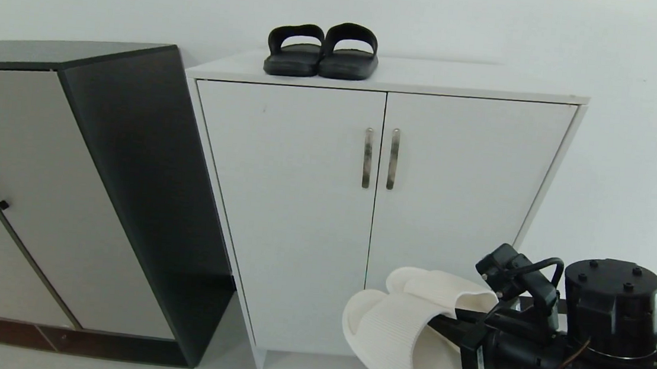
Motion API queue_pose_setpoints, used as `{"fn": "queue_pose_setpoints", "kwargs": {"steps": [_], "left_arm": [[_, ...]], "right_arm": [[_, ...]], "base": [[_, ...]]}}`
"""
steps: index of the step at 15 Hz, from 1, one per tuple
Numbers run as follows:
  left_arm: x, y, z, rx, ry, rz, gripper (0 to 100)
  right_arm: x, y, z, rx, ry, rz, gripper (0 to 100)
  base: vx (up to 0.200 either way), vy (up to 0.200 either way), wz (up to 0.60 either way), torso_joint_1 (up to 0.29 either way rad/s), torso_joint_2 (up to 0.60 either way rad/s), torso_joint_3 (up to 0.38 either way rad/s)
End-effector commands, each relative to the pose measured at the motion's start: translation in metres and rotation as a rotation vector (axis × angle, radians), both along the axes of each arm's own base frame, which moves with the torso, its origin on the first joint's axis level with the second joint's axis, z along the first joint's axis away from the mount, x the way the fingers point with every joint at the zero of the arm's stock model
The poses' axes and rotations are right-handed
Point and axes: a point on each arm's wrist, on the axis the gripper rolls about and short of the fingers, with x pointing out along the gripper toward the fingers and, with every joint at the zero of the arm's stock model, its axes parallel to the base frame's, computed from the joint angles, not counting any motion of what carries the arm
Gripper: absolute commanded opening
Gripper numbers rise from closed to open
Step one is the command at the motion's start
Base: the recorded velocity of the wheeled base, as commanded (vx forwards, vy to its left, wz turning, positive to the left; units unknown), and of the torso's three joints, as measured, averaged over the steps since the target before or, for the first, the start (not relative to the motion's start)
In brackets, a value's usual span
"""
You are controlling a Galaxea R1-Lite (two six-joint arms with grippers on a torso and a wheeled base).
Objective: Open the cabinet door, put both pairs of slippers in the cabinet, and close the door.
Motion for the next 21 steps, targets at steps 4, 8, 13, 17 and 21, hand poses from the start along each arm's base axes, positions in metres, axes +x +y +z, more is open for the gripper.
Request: {"fn": "queue_pose_setpoints", "kwargs": {"steps": [4,8,13,17,21], "left_arm": [[0.059,-0.006,0.137,-0.061,0.014,-0.235,100],[0.131,-0.012,0.156,-0.009,0.064,-0.360,100],[0.211,-0.100,0.169,-0.002,0.033,-0.679,100],[0.235,-0.160,0.194,-0.008,0.043,-0.823,100],[0.277,-0.192,0.197,-0.008,0.058,-0.858,100]], "right_arm": [[-0.002,0.002,-0.005,-0.012,0.011,0.007,0],[0.000,0.003,-0.006,-0.013,0.012,0.007,0],[0.000,0.005,-0.006,-0.029,-0.038,0.030,0],[0.003,0.007,-0.010,-0.024,-0.037,0.025,0],[0.007,0.008,-0.012,-0.023,-0.039,0.018,0]], "base": [[0.000,0.000,0.00,-0.013,0.27,0.255],[0.000,0.000,0.00,-0.002,0.02,0.012],[0.000,0.000,0.00,0.000,0.00,0.000],[0.000,0.000,0.00,0.000,0.00,0.000],[0.000,0.000,0.00,0.000,0.00,0.000]]}}
